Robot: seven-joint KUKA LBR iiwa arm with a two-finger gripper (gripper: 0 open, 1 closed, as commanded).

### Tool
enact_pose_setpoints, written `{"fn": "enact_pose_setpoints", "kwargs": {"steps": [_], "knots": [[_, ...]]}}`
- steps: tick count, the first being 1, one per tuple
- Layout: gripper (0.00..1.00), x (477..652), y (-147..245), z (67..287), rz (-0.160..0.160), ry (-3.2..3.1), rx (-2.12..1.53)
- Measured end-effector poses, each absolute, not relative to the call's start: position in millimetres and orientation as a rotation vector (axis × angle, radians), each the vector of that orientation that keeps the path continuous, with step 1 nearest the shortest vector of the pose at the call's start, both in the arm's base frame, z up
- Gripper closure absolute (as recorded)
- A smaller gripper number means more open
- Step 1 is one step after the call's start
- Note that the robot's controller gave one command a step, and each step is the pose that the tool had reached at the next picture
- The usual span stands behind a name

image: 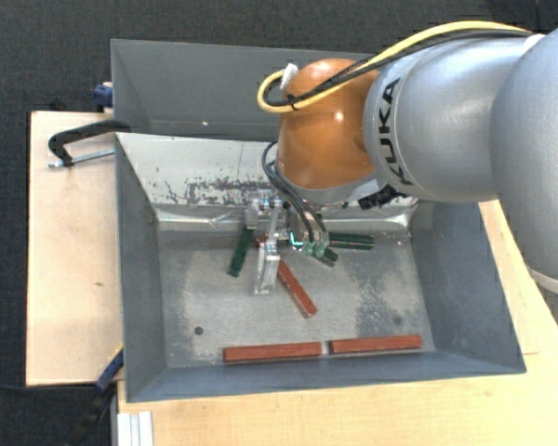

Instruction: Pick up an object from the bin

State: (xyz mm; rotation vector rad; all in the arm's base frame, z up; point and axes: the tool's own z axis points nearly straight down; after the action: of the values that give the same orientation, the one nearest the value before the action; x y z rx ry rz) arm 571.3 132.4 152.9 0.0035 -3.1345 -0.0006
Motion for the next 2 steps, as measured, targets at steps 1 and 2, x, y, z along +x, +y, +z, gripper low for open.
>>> {"fn": "enact_pose_setpoints", "kwargs": {"steps": [1,2], "knots": [[0.00,573.4,132,157,-0.003,-3.143,0.001],[0.00,591.0,119,86,-0.002,-3.143,-0.078]]}}
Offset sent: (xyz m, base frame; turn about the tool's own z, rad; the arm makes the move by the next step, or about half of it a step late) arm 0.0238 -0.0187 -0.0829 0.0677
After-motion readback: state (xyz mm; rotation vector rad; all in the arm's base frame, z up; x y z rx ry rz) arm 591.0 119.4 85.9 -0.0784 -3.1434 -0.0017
